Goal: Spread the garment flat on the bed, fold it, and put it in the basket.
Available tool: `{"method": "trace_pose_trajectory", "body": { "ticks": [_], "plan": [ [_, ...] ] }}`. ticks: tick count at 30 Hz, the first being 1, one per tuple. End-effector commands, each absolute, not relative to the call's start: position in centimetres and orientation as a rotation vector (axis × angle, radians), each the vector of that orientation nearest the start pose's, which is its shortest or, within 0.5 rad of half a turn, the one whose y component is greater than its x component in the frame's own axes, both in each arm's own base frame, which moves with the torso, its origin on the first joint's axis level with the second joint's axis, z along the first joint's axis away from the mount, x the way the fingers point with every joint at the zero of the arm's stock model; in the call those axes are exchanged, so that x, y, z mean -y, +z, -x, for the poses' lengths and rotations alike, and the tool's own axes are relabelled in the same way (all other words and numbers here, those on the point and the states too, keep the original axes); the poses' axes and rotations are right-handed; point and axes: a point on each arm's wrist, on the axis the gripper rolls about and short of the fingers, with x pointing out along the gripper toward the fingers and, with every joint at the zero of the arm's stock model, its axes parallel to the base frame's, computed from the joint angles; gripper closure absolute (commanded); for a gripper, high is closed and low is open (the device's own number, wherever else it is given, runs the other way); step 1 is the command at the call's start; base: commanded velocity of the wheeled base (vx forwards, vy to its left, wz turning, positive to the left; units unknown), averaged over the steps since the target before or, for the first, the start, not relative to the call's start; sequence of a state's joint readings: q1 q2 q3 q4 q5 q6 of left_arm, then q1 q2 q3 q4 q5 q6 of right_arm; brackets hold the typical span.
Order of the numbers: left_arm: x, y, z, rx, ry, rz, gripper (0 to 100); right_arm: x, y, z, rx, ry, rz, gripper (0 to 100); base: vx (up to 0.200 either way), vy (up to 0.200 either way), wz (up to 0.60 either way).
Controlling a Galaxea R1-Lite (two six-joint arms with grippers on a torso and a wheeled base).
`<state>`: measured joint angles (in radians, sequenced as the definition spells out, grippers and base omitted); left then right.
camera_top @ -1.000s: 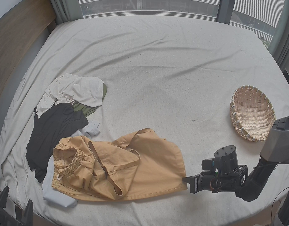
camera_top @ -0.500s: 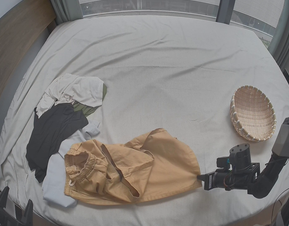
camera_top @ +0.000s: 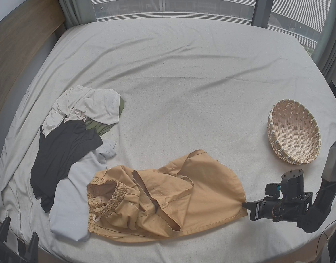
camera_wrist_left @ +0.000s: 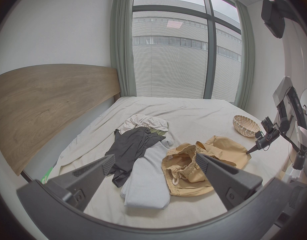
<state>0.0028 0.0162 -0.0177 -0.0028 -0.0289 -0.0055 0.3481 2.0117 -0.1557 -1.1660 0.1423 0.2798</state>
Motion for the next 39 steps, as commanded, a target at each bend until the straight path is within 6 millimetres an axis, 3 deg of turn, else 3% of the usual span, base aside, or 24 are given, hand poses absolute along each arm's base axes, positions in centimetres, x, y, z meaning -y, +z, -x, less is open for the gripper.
{"method": "trace_pose_trajectory", "body": {
  "ticks": [1, 13, 39],
  "plan": [
    [0.1, 7.6, 2.3, 0.0, -0.026, 0.006, 0, -7.2, 0.9, -20.7, -0.793, 0.335, -0.194, 100, 0.0, 0.0, 0.0],
    [0.1, 7.6, 2.3, 0.0, -0.026, 0.006, 0, -5.3, -0.7, -20.0, -0.795, 0.27, -0.206, 100, 0.0, 0.0, 0.0],
    [0.1, 7.6, 2.3, 0.0, -0.026, 0.006, 0, -3.3, -0.3, -20.4, -0.764, 0.189, -0.217, 100, 0.0, 0.0, 0.0]
  ]
}}
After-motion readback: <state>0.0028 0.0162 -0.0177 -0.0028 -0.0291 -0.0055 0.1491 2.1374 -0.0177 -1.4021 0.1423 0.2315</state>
